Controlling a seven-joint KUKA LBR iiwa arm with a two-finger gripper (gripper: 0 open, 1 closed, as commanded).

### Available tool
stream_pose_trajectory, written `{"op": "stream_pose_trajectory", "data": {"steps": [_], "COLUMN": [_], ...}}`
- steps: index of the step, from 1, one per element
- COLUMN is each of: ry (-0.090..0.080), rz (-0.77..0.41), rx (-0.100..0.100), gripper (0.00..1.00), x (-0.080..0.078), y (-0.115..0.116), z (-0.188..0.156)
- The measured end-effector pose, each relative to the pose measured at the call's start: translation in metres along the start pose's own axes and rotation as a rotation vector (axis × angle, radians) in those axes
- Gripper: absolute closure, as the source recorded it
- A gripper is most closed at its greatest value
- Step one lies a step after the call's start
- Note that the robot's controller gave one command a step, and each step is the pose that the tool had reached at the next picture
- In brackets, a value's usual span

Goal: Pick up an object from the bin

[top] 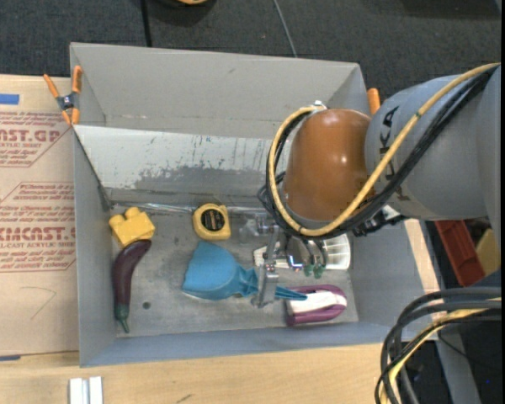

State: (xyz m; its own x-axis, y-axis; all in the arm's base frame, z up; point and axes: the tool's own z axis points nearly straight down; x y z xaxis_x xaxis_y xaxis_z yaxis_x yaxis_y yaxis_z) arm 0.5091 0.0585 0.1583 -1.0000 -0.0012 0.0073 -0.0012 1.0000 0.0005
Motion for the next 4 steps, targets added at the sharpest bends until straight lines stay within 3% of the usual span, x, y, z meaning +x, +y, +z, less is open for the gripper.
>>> {"op": "stream_pose_trajectory", "data": {"steps": [1,2,3,4], "ry": [-0.008,-0.007,-0.002,-0.010], "rz": [0.001,-0.042,-0.028,-0.240], "rx": [-0.001,0.000,-0.001,0.000], "gripper": [0.00,0.00,0.00,0.00], "x": [-0.002,0.017,-0.023,0.010], "y": [0.000,-0.038,-0.089,-0.053], "z": [-0.004,0.062,0.043,0.047]}}
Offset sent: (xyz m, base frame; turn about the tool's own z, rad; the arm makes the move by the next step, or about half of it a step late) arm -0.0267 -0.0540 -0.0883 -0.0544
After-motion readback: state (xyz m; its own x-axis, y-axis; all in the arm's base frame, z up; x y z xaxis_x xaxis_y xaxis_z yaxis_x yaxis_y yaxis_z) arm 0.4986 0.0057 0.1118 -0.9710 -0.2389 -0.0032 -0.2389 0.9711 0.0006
